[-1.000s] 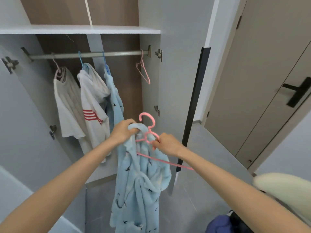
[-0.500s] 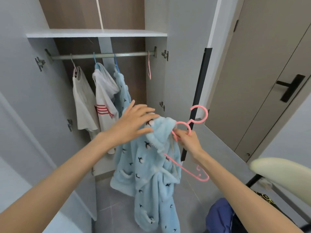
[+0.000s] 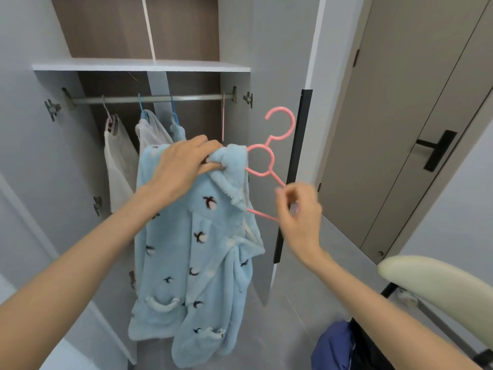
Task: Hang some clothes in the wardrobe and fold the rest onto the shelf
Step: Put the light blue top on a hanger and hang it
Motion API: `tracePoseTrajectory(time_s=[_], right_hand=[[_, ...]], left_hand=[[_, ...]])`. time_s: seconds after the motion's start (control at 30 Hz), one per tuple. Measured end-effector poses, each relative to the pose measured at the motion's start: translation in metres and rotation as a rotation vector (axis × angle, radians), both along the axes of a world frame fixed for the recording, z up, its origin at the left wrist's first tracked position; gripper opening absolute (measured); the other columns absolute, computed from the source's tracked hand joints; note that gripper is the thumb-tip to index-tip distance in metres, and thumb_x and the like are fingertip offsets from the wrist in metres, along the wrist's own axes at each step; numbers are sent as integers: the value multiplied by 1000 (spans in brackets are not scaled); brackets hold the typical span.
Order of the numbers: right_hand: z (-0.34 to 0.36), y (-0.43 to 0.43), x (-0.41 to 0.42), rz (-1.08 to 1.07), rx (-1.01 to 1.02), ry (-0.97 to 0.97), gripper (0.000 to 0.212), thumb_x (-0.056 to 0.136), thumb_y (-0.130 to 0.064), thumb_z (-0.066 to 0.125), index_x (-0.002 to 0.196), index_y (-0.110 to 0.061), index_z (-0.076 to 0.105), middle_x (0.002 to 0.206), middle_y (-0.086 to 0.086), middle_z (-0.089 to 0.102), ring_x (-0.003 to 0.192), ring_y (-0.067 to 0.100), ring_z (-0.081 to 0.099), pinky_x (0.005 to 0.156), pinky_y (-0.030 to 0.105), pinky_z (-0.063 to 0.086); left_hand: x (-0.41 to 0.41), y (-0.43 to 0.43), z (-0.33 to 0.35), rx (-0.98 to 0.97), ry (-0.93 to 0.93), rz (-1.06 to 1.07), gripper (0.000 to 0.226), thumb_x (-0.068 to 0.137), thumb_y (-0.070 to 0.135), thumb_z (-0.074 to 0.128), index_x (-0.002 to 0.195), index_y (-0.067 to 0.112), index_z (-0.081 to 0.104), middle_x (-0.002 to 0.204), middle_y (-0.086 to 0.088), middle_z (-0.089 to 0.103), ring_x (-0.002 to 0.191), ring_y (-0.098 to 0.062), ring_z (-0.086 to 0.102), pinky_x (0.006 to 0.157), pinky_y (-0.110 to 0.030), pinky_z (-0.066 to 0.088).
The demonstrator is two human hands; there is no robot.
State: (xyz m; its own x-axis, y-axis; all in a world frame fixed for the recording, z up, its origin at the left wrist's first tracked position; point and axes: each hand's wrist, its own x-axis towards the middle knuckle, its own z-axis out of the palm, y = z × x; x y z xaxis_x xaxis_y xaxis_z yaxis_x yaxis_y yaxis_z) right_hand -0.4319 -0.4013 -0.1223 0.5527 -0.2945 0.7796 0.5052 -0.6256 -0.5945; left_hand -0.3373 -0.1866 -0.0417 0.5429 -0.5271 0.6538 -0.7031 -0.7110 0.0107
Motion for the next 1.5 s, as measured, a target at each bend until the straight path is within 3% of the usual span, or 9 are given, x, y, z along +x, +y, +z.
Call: tracePoseTrajectory(time_s=[0.1,0.2,0.43,0.57,0.7,0.97,1.13,1.3,1.5], right_hand=[[-37,-2,6,264,-259,420,8,91,-22,55,91,-20,63,90,-12,64,87,6,58,81,29,48],[-64,-8,22,365,-527,729,45,87,-20,57,131,-16,49,133,-3,51,121,12,46,99,29,42],[-71,-7,38,468,-985,1040,22,81,-30,65,78,-12,52,79,4,59,75,22,53,64,31,44],[-61,-37,48,197,-1292,984,12,85,-12,56,86,-5,65,98,15,66,101,28,52,93,28,34],[-54,-81,59,84,-1377,604,26,46,0,76,56,-14,57,60,2,60,72,24,60,72,26,48],[-28,-125,60,-133,-1444,279,30,56,7,66,71,-18,63,71,-6,58,85,22,58,101,39,29],[-11,-118,69,-260,-1381,192,35,56,8,60,73,-22,67,69,-11,59,79,27,52,75,36,25],[15,-84,72,-214,-1047,-53,37,76,2,37,80,-21,65,87,-5,63,78,29,55,71,37,31],[27,-89,74,-109,-523,536,59,82,-28,71,134,-29,43,131,4,46,108,33,51,87,40,40]], left_hand=[[-6,-6,2,-93,16,19,25,91,47,52,102,25,60,83,2,53,73,-22,52,63,-38,41],[-12,-7,7,-173,3,17,19,91,38,57,103,23,61,82,2,53,72,-20,50,64,-33,35],[-19,16,7,-372,131,-37,35,82,54,49,100,28,63,93,2,64,83,-14,53,74,-36,44],[-17,30,-14,-389,197,-23,13,85,43,62,87,49,50,83,17,57,78,-1,50,71,-20,38],[-9,46,-46,-401,243,49,27,91,25,61,84,49,51,80,17,57,75,-2,48,68,-13,34],[9,62,-100,-154,276,142,26,95,43,50,114,32,64,90,12,51,83,-19,56,70,-34,41],[3,28,-116,-8,202,232,40,91,48,36,111,29,64,84,2,51,65,-22,53,55,-28,33],[-1,-8,-113,-157,394,175,31,91,56,42,108,36,59,86,11,51,83,-12,53,59,-27,32],[-7,-37,-96,-503,420,98,31,82,60,46,97,39,62,92,16,61,86,-13,57,72,-33,46]])
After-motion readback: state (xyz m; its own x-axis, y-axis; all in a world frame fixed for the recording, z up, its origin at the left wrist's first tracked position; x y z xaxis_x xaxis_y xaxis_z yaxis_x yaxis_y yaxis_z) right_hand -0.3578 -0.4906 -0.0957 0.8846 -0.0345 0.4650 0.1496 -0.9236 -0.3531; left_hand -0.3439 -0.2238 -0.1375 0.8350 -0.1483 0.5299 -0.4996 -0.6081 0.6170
